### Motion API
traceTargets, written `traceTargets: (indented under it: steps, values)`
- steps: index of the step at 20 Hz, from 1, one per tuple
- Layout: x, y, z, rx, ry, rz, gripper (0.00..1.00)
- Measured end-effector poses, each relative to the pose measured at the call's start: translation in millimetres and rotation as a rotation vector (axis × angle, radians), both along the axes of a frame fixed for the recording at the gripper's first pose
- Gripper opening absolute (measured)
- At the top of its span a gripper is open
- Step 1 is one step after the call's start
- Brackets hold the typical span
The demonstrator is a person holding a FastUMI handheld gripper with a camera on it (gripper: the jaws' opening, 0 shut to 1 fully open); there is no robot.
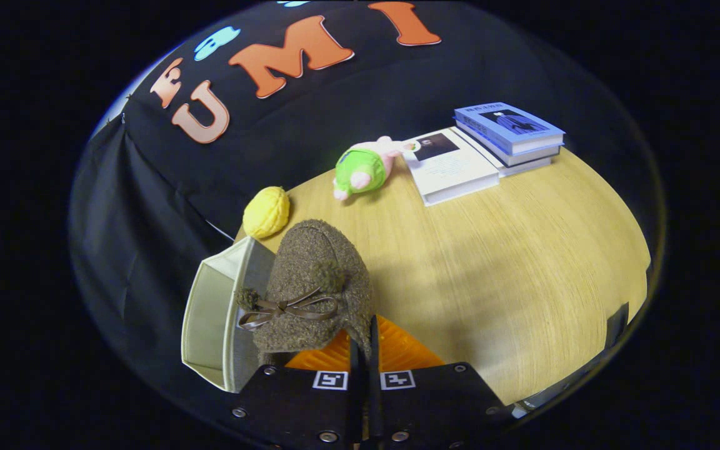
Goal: Open the storage box then place both shoes into the box .Put the left shoe in first, then the right shoe, with the right side of both shoes facing outward in a uniform manner.
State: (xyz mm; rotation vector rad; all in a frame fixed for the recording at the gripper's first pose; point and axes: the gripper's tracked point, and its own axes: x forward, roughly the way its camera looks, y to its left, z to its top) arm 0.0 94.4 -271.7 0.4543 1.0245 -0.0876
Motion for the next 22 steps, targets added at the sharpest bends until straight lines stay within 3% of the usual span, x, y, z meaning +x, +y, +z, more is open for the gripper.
traceTargets:
  steps: [11,22]
  values:
    - [43,122,65,0.066,-0.101,0.156,0.04]
    - [56,174,10,0.048,0.012,0.135,0.05]
